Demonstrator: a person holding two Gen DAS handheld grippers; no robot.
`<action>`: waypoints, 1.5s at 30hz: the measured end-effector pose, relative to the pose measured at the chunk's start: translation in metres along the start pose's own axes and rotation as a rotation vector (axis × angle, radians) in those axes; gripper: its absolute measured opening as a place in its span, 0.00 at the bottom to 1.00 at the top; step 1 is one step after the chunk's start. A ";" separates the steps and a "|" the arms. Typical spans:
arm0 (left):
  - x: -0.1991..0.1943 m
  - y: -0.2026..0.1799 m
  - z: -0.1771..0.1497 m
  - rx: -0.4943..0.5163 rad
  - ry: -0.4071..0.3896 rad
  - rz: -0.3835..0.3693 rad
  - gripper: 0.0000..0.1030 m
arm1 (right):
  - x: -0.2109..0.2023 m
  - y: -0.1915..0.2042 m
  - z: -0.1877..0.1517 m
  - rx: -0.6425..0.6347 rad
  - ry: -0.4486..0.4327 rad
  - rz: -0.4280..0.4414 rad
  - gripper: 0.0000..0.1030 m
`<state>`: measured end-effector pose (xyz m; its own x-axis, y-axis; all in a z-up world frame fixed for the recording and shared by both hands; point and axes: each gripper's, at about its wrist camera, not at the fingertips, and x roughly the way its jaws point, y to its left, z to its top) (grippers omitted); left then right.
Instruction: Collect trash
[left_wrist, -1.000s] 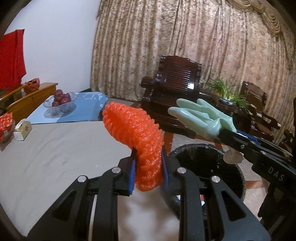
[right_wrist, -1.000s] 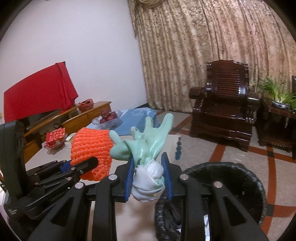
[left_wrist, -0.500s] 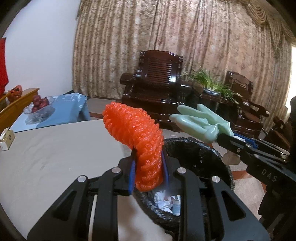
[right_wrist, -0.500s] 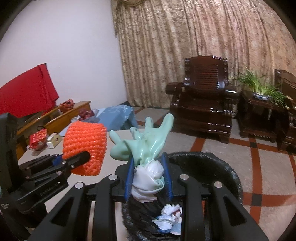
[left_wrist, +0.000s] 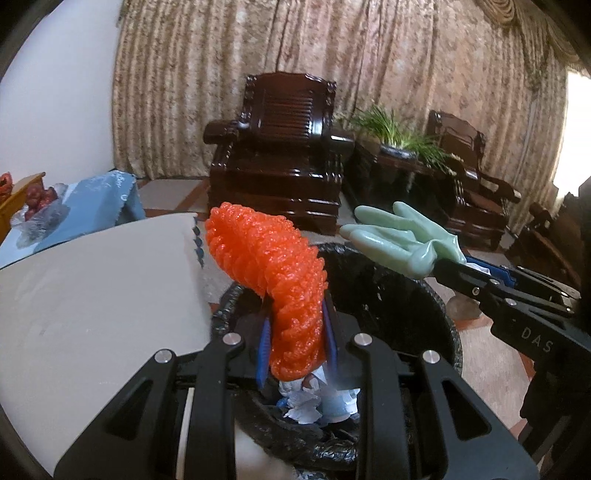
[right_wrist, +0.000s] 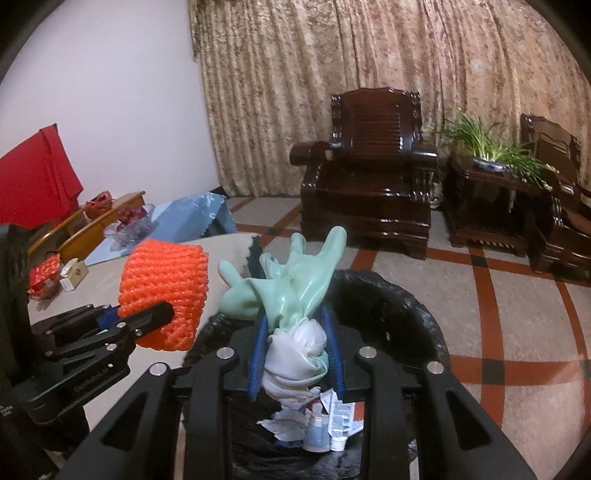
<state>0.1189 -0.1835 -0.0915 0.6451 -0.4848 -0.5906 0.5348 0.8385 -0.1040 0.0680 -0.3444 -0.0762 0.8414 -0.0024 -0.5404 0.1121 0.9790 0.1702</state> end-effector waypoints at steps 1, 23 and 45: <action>0.004 0.000 0.000 0.003 0.006 -0.005 0.22 | 0.004 -0.004 -0.003 0.004 0.012 -0.008 0.28; 0.052 0.003 -0.019 -0.036 0.112 -0.054 0.74 | 0.036 -0.047 -0.037 0.059 0.112 -0.124 0.86; -0.077 0.046 0.004 -0.113 -0.011 0.108 0.89 | -0.043 0.029 0.002 -0.021 0.004 0.032 0.94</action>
<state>0.0959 -0.1080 -0.0476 0.7021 -0.3925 -0.5942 0.3979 0.9082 -0.1298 0.0368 -0.3165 -0.0462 0.8423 0.0299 -0.5381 0.0741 0.9826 0.1704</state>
